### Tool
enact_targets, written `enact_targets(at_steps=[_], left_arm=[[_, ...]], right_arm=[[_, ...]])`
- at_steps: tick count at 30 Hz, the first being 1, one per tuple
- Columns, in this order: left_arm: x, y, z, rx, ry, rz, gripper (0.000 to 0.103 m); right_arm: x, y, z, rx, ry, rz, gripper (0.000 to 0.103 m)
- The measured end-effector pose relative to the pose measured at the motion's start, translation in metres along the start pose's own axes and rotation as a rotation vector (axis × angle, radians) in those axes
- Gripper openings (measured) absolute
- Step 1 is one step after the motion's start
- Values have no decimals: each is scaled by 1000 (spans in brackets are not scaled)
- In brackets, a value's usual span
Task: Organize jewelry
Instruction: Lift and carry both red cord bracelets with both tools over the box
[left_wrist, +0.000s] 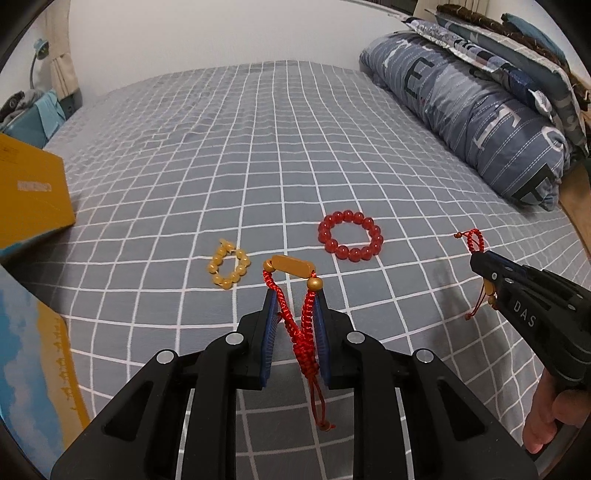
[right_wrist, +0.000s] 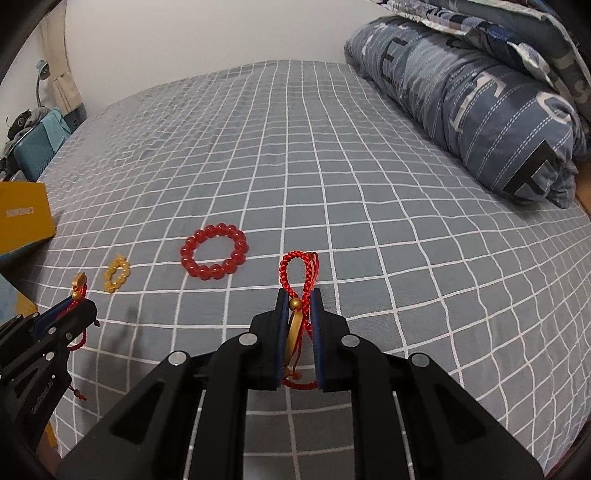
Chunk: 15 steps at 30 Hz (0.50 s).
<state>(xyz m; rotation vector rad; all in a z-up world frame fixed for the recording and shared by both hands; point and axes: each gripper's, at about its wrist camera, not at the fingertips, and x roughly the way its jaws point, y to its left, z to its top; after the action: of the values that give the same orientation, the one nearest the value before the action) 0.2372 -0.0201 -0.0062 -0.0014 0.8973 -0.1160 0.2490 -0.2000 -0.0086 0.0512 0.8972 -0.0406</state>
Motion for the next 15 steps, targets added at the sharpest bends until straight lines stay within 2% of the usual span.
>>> enact_targets(at_steps=[15], left_arm=[[-53, 8, -1, -4, -47, 30, 19]], right_arm=[[-57, 23, -2, -18, -55, 30, 11]])
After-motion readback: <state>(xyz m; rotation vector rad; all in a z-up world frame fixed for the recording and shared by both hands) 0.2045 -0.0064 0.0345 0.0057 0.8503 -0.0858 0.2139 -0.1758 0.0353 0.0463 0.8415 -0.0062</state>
